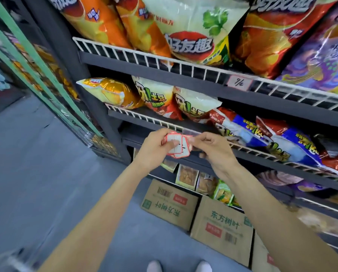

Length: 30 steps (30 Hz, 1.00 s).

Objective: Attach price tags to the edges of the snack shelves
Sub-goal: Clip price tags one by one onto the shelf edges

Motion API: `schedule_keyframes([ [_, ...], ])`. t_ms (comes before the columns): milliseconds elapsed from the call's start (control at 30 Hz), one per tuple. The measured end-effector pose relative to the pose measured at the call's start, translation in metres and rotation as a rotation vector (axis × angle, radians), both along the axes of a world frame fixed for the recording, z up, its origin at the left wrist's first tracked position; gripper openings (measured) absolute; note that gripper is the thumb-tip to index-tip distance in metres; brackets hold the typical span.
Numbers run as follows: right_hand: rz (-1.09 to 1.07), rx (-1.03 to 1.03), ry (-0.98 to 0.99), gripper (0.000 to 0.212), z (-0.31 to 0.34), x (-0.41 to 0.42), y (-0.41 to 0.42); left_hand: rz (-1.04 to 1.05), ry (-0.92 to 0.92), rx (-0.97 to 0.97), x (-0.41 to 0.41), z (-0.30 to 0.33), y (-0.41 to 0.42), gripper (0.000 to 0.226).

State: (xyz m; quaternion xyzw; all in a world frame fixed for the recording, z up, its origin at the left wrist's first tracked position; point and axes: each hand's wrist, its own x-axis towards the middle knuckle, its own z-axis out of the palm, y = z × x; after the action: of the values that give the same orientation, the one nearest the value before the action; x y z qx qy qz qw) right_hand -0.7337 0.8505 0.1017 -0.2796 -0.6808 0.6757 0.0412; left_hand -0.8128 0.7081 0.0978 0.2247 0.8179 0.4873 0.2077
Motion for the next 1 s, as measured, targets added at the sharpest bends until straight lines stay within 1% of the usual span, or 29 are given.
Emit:
schedule_keyframes([
  [100, -0.057, 0.006, -0.041, 0.014, -0.034, -0.012, -0.002, -0.014, -0.083, 0.010, -0.010, -0.035, 0.002, 0.012],
  [200, -0.119, 0.027, -0.068, 0.024, -0.061, -0.024, 0.002, -0.016, -0.148, 0.029, -0.019, -0.065, 0.008, 0.012],
  [267, -0.139, 0.047, -0.079, 0.024, -0.073, -0.030, 0.006, -0.014, -0.168, 0.050, -0.026, -0.081, 0.014, 0.012],
  [367, -0.176, 0.072, -0.070, 0.015, -0.089, -0.040, 0.012, -0.027, -0.148, 0.066, -0.038, -0.096, 0.023, 0.011],
  [467, -0.199, 0.133, -0.069, 0.003, -0.108, -0.045, 0.017, -0.051, -0.131, 0.024, -0.049, -0.110, 0.034, 0.015],
  [600, -0.321, 0.160, -0.070, 0.006, -0.126, -0.050, 0.025, -0.048, -0.062, -0.040, -0.060, -0.125, 0.047, 0.013],
  [700, -0.388, 0.177, -0.060, 0.007, -0.128, -0.052, 0.038, 0.020, -0.057, -0.023, -0.070, -0.128, 0.050, 0.017],
  [800, -0.313, 0.328, -0.065, 0.008, -0.124, -0.049, 0.045, 0.036, -0.128, 0.017, -0.077, -0.127, 0.051, 0.027],
  [867, -0.229, 0.507, -0.058, 0.008, -0.122, -0.045, 0.045, -0.012, -0.152, -0.003, -0.077, -0.126, 0.054, 0.039],
  [933, -0.168, 0.695, -0.033, 0.014, -0.121, -0.044, 0.043, -0.076, -0.145, -0.054, -0.076, -0.127, 0.059, 0.049],
  [1000, -0.156, 0.852, 0.005, 0.018, -0.120, -0.044, 0.042, -0.101, -0.146, -0.080, -0.073, -0.127, 0.063, 0.053],
])
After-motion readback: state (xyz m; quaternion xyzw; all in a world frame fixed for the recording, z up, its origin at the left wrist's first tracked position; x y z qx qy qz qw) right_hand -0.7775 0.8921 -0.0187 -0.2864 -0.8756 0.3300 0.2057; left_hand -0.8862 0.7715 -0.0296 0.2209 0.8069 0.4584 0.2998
